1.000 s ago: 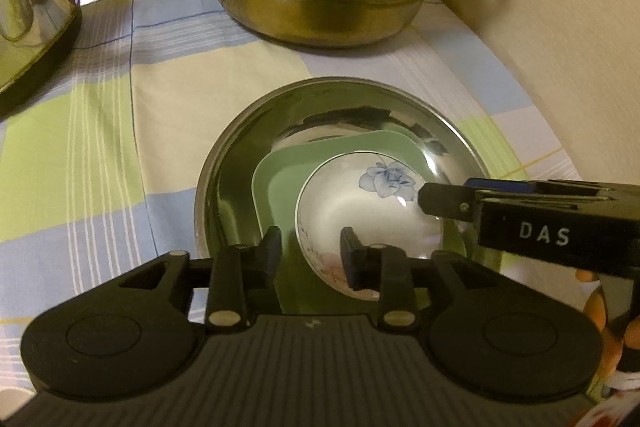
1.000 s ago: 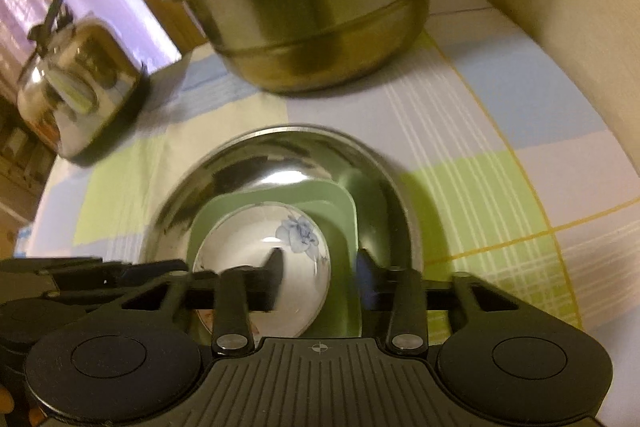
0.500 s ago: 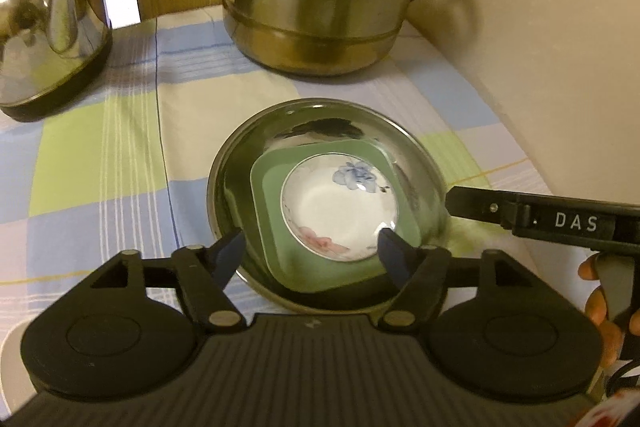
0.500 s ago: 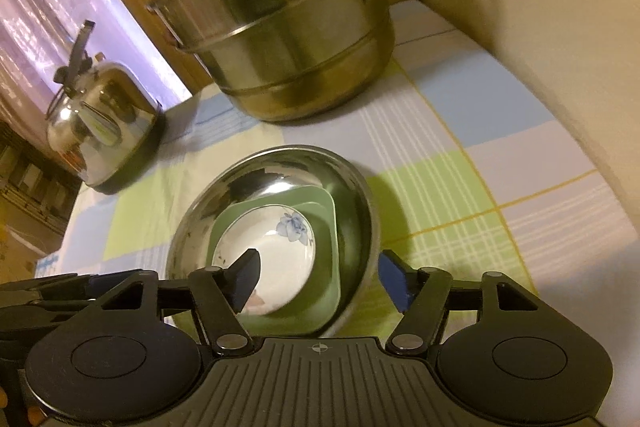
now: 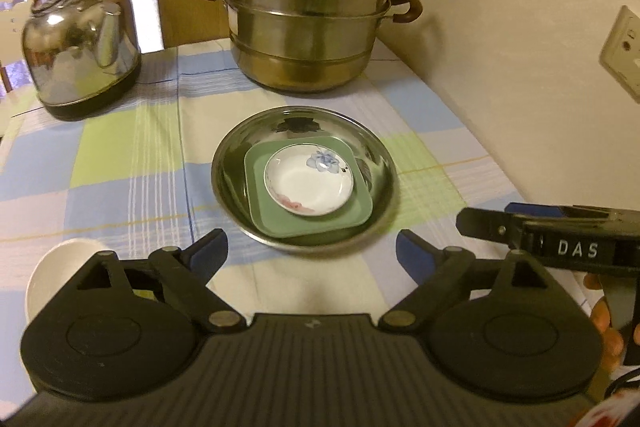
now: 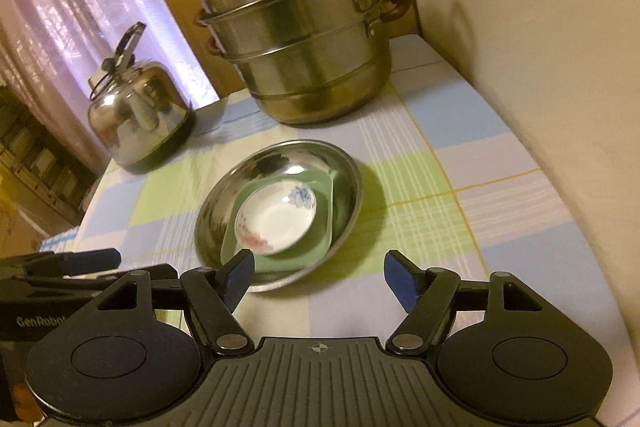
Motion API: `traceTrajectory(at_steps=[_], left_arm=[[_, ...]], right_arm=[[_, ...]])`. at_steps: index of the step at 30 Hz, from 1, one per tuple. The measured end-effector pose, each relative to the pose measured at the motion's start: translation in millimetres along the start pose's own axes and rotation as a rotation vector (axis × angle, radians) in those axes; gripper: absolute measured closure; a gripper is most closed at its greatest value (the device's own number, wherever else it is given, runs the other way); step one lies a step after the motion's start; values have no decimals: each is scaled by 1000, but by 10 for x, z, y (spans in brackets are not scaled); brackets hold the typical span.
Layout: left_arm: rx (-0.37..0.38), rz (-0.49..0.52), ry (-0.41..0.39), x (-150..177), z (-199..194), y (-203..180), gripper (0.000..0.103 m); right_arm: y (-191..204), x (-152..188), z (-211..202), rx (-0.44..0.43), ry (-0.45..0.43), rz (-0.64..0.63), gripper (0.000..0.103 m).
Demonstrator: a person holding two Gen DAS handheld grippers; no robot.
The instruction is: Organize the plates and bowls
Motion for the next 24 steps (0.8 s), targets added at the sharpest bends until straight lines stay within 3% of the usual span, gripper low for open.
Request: traceTrajectory(at_steps=[7, 24], left_arm=[[-9, -42, -54, 295, -455, -188, 13], [-83, -129, -92, 1158, -1321, -553, 13]], right_arm=[[42, 277, -402, 14, -10, -73, 30], [12, 871, -1097, -90, 6, -92, 29]])
Point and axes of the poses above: each gripper's, at about its wrist camera, not at the fingertips, and z roughly the way its jaws point, y to its left, x to its underside, the point moved 1 cm from there along z, roughly the way its jaws point, and after that the axes turned 5 degrees about x, right-handed, at the moved point
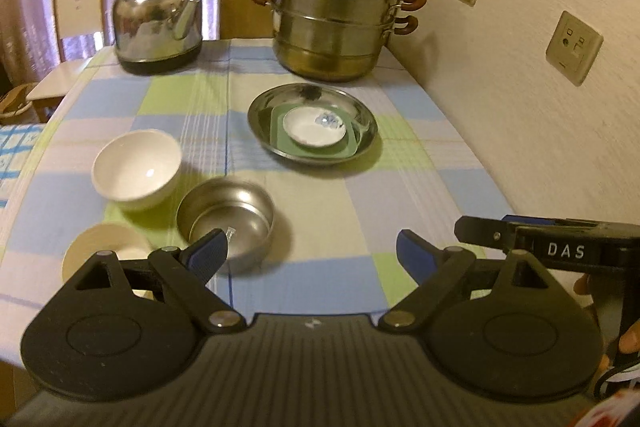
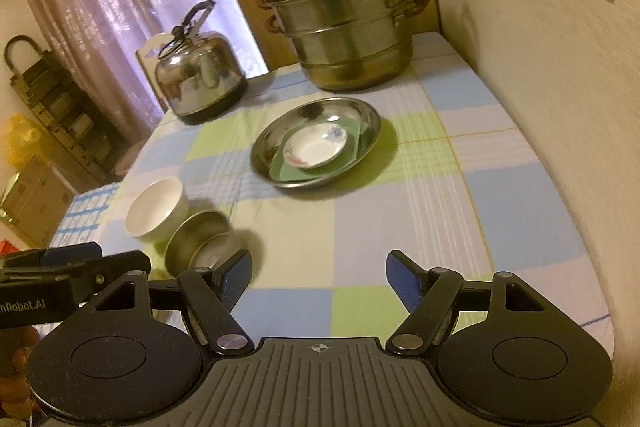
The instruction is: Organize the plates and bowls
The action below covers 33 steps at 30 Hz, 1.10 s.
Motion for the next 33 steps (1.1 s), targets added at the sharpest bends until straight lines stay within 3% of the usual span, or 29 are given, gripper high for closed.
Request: traceTrajectory(at_steps=[9, 19, 33], left_arm=[[-61, -61, -3, 346, -314, -5, 13], [-132, -130, 49, 616, -488, 186, 13], [-218, -223, 90, 870, -680, 808, 13]], right_arm=[[78, 231, -115, -80, 26, -12, 29], [277, 428, -52, -143, 92, -101, 29], [771, 645, 288, -216, 210, -218, 29]])
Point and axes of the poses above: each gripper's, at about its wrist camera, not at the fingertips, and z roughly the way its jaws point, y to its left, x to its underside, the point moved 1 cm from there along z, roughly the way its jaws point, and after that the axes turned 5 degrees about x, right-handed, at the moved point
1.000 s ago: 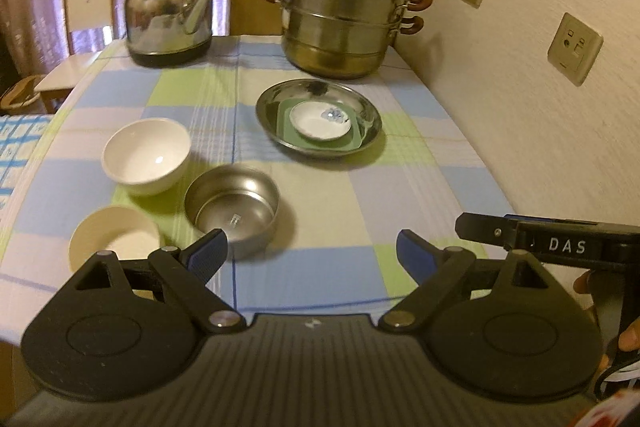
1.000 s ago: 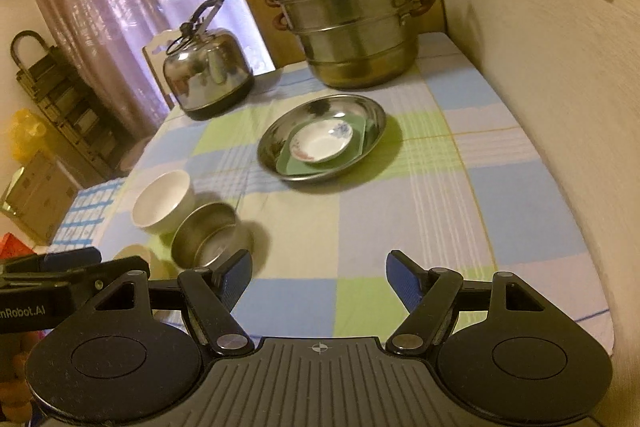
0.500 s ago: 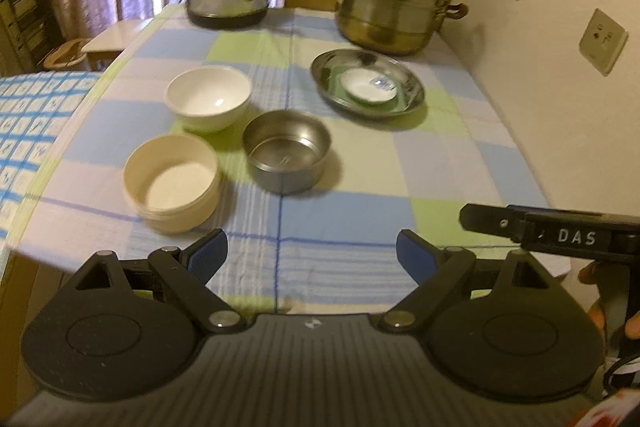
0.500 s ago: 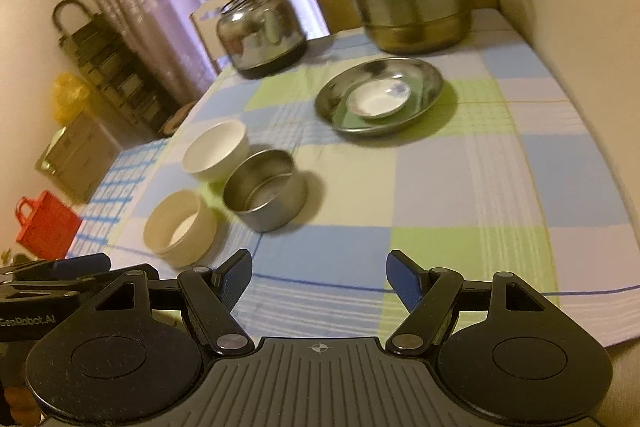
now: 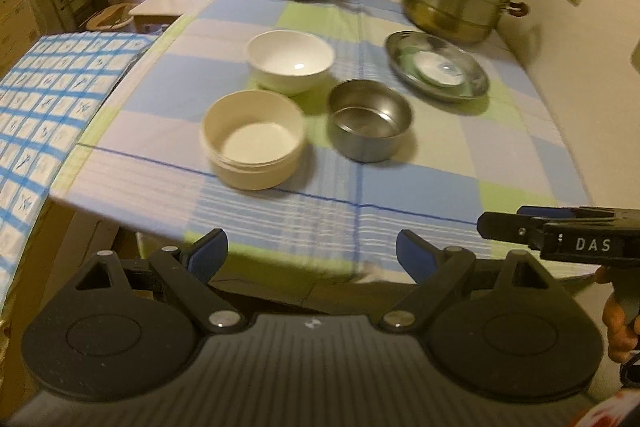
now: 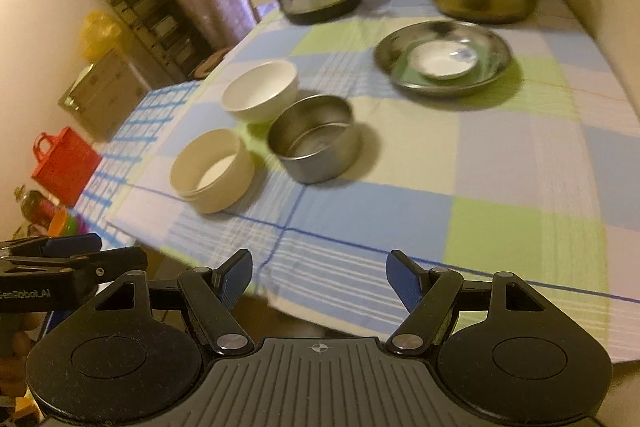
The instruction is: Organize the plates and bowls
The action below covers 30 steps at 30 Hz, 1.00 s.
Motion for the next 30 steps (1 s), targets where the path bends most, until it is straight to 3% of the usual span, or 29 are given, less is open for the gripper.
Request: traceTrajectory(at_steps=[15, 30], left_arm=[[27, 34, 59, -387, 275, 783, 18], [70, 92, 102, -724, 617, 1276, 21]], right_arm=[[468, -255, 508, 38, 41, 60, 29], [894, -470, 990, 63, 48, 104, 29]])
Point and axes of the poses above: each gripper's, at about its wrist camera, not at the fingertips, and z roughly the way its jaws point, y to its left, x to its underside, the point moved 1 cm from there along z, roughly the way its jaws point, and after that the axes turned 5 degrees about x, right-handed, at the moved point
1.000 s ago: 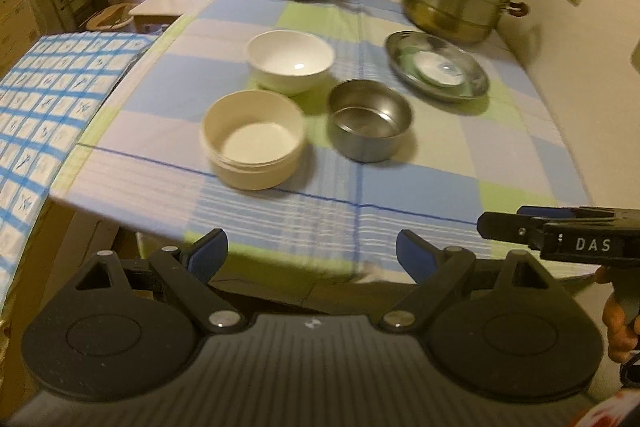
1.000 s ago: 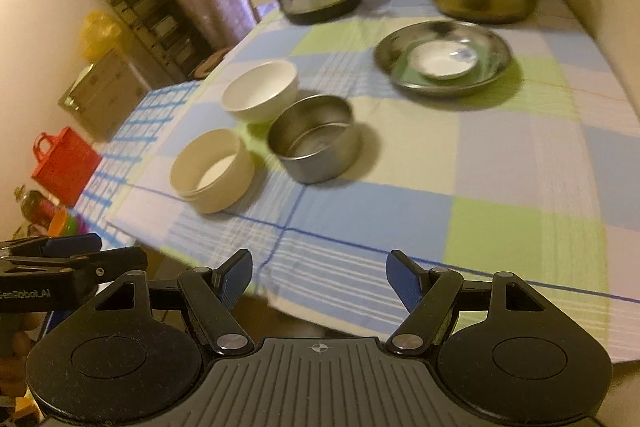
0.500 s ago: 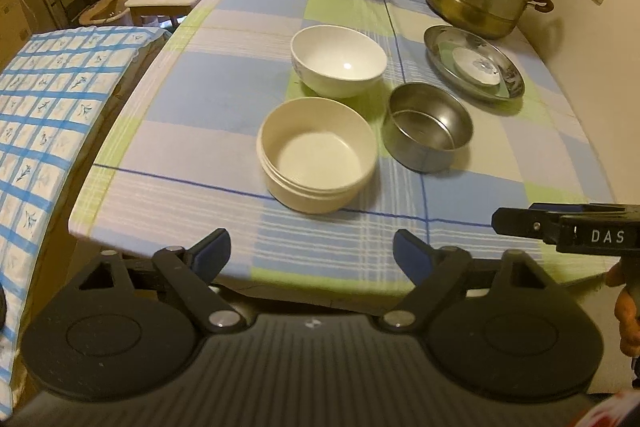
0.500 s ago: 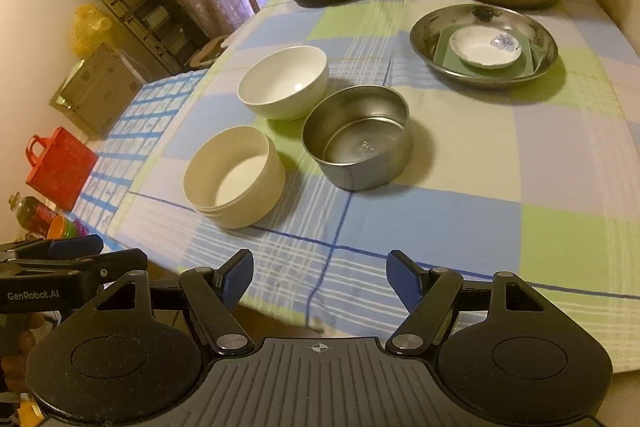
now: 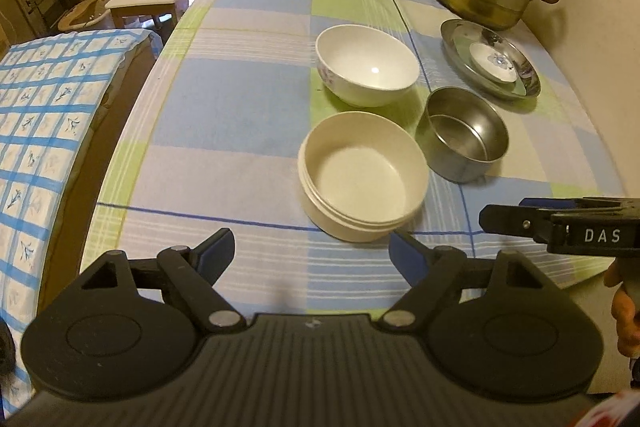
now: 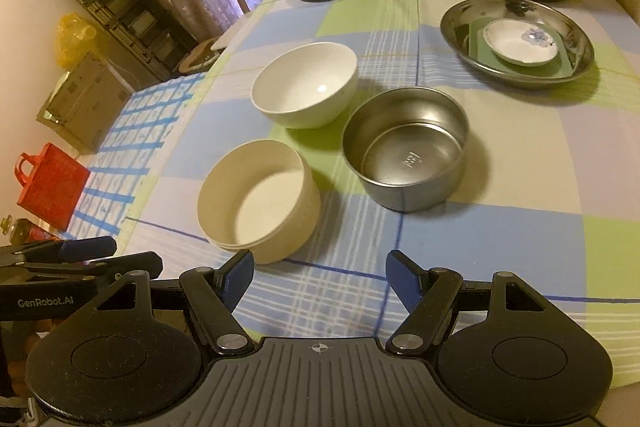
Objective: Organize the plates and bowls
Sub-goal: 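Move the left tool to the rim of the cream bowl stack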
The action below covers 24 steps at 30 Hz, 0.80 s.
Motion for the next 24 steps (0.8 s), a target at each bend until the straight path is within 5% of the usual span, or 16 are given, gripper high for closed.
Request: traceTrajectory(at_steps=[10, 14, 24], left_arm=[[53, 51, 27, -190, 285, 118, 25], [74, 70, 45, -252, 419, 141, 34], [94, 114, 72, -385, 686, 154, 40]], right_arm=[[202, -55, 275, 30, -4, 10, 30], [280, -78, 388, 45, -2, 12, 35], [320, -161, 641, 74, 7, 59, 48]])
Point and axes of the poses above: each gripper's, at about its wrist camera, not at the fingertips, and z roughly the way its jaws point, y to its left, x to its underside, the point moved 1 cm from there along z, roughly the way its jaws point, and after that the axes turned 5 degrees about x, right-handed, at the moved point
